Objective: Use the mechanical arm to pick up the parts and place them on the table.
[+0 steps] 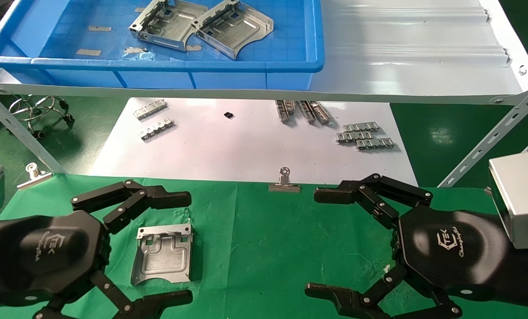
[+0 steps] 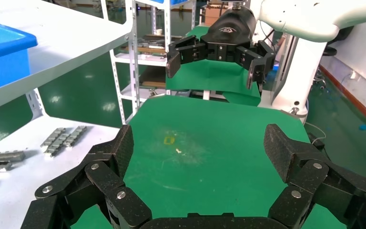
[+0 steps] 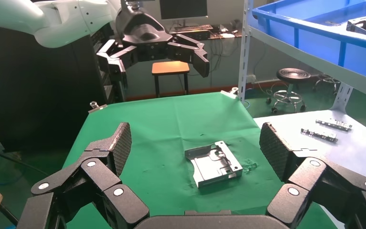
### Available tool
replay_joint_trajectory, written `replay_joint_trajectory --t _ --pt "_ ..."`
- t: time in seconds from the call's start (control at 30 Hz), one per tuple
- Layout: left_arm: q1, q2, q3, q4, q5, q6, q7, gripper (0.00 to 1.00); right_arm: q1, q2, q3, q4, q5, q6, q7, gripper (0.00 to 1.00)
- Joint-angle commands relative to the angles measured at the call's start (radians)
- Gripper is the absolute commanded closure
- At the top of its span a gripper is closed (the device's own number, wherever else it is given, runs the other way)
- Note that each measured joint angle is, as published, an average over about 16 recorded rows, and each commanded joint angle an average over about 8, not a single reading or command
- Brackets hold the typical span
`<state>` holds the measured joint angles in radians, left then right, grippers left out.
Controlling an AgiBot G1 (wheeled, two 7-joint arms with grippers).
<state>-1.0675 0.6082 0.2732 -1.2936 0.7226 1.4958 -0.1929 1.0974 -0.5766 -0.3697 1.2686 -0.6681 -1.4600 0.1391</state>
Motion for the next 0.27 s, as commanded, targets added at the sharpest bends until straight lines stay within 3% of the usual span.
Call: replay_joint_trajectory --t 0.03,0.27 --pt "-0.002 0.001 0.001 0.002 0.002 0.0 0.001 0.0 0.0 0.0 0.0 0.0 0.0 0.0 0.0 0.0" --pt "-0.004 0.002 0.004 0.006 0.004 0.0 0.003 0.0 0.0 0.0 0.0 0.0 0.0 0.0 0.0 0.0"
